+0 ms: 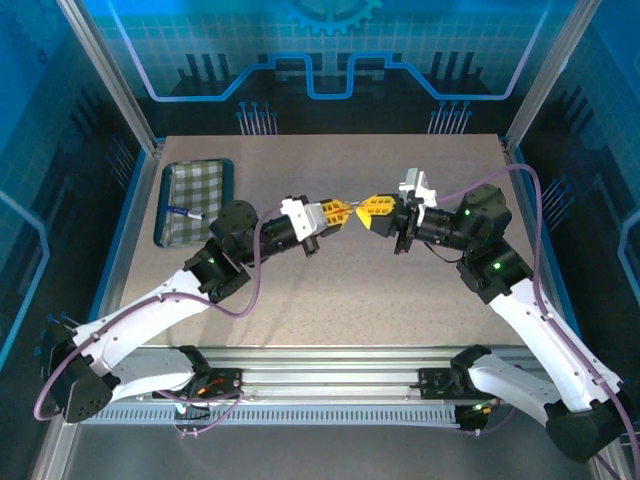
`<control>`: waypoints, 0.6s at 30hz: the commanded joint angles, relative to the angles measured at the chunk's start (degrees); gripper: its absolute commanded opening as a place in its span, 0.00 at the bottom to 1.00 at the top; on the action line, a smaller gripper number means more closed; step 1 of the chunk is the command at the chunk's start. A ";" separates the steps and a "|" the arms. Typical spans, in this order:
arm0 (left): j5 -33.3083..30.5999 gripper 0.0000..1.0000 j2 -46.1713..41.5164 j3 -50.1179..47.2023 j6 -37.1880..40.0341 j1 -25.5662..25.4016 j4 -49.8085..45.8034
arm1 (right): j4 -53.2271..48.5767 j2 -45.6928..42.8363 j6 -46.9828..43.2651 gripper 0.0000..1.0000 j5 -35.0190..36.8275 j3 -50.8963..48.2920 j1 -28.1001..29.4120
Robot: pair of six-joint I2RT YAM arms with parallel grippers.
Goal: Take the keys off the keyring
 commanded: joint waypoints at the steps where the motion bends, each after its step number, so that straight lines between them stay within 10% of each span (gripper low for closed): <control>1: 2.78 0.00 -1.62 2.23 -2.53 1.35 -4.08 | -1.65 -0.38 -2.24 0.00 3.05 1.80 -1.21; 18: 12.92 0.00 -0.79 6.71 -13.90 5.81 -10.47 | -3.21 -6.65 -28.76 0.00 20.98 -2.63 9.41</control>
